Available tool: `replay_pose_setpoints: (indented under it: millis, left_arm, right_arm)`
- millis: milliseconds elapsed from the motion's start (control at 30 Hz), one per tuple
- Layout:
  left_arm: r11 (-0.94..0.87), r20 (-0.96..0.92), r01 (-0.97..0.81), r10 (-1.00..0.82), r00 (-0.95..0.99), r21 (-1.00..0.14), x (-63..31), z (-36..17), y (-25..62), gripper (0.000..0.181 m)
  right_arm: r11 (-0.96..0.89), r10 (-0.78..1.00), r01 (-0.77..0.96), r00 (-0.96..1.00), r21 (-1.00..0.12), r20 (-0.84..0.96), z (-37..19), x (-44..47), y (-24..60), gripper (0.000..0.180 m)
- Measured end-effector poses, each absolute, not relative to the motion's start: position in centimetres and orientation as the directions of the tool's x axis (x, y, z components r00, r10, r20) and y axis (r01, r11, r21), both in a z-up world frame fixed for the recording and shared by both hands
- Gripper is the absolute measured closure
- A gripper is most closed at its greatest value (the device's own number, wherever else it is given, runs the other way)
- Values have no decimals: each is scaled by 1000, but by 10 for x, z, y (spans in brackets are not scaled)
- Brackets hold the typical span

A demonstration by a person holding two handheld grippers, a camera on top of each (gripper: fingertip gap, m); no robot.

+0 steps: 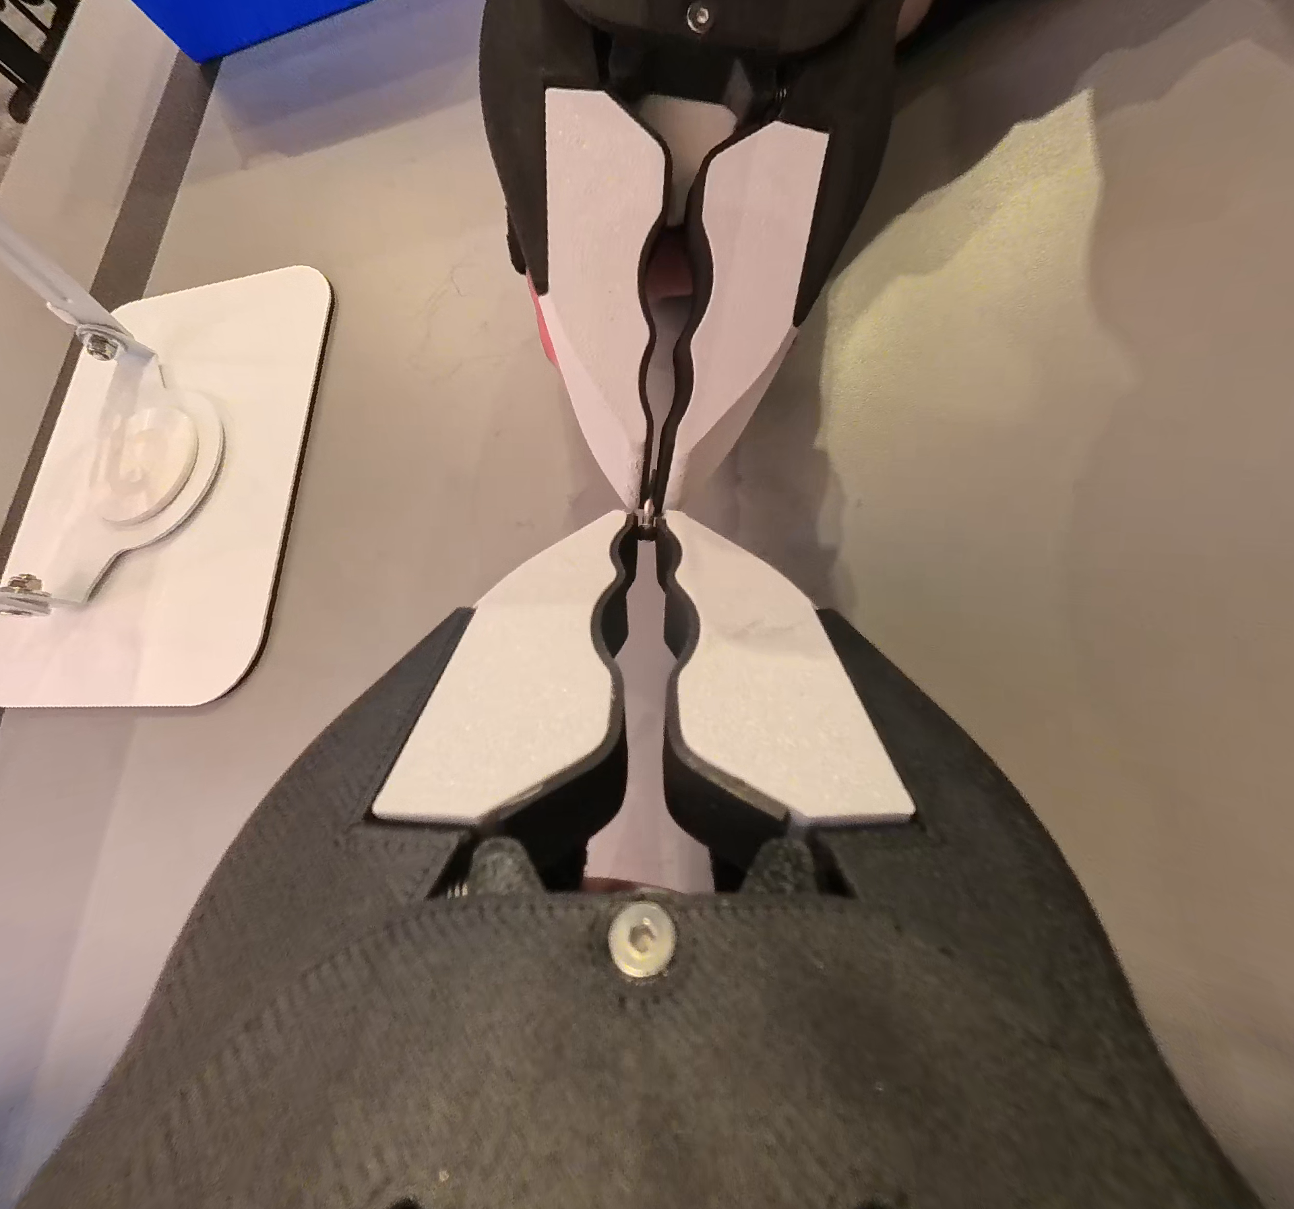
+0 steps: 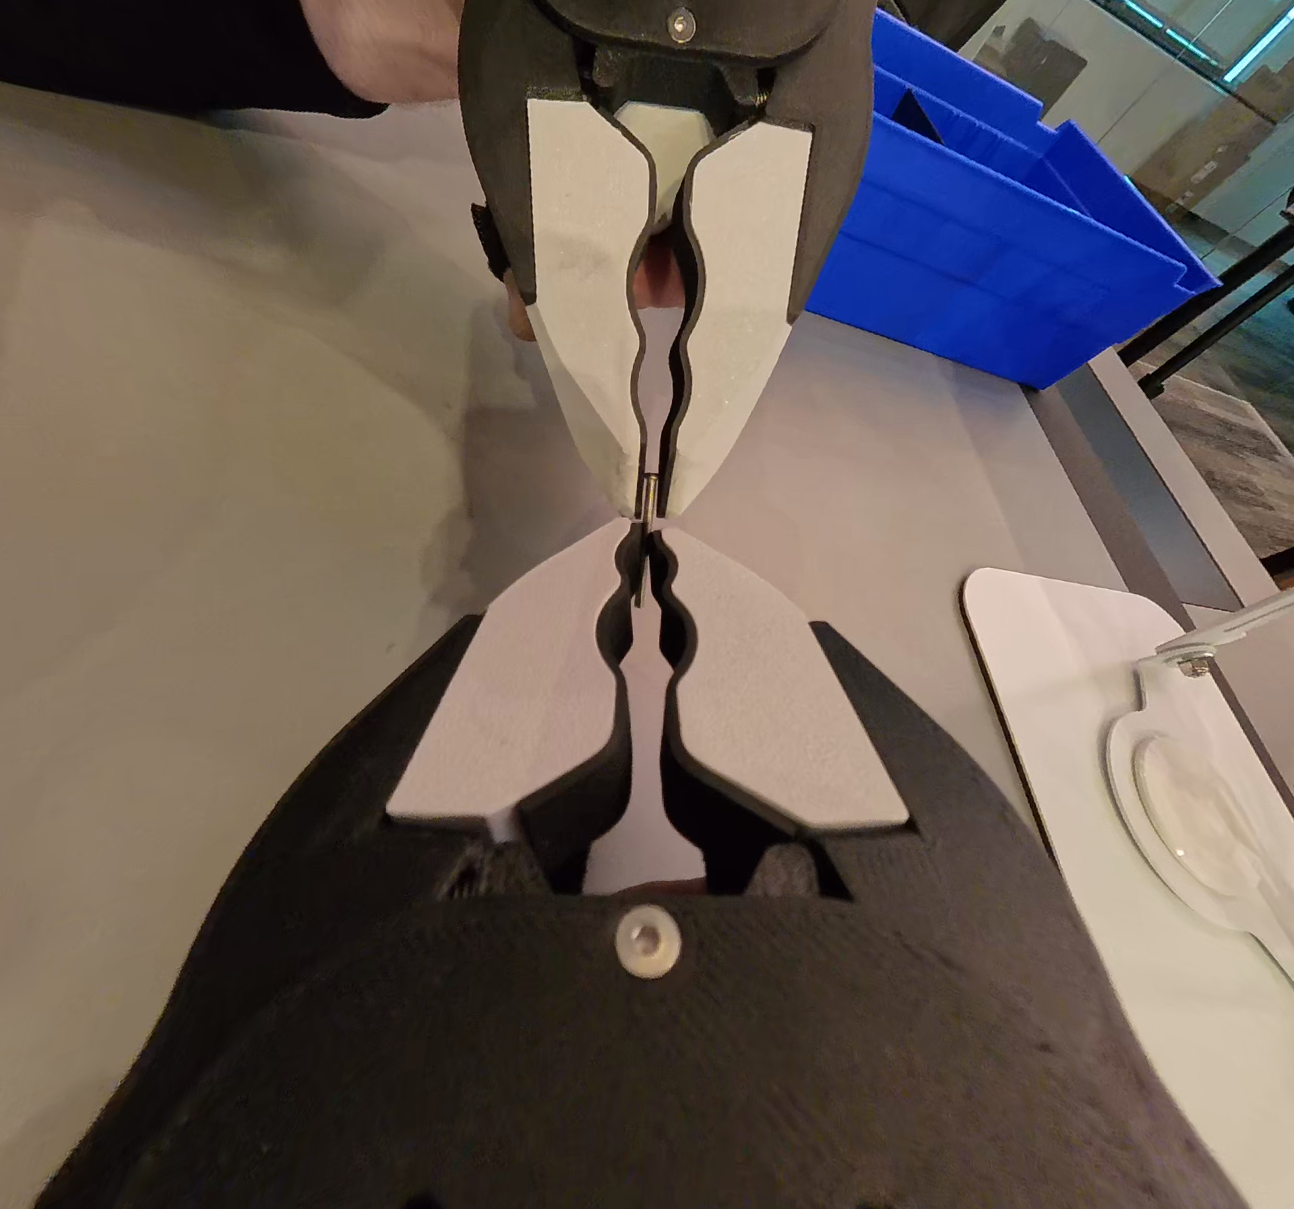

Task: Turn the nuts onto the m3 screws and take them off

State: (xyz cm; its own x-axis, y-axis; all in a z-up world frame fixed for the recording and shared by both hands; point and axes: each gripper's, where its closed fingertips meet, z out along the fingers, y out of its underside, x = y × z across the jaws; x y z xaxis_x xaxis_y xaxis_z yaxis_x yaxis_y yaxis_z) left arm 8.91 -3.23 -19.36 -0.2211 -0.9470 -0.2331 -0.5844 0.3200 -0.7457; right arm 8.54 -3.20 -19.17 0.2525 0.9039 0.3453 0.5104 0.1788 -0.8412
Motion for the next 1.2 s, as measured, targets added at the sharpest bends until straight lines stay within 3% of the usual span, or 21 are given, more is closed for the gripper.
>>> replay_pose_setpoints:
  millis: [267, 400, 567, 767, 1200]
  left_arm:
    - [316, -244, -562, -949, -201, -765, 90, -189, -29, 177]
    - [280, -240, -514, -960, -145, -811, 86, -178, -23, 177]
    - [195, -189, -415, -980, -57, -888, 74, -164, -15, 177]
    - [67, -75, -226, -997, 26, -972, 52, -142, -6, 177]
    - [79, -92, -211, -994, 52, -974, 40, -140, 5, 177]
  right_arm:
    - [175, 902, 477, 274, -861, 335, -186, 86, -30, 177]
    - [159, 902, 429, 303, -889, 308, -176, 90, -27, 148]
    - [123, 917, 370, 313, -921, 249, -170, 96, -25, 155]
    - [16, 962, 462, 234, -887, 139, -197, 93, -29, 159]
    - [34, 988, 699, 86, -715, 130, -237, 77, -23, 163]
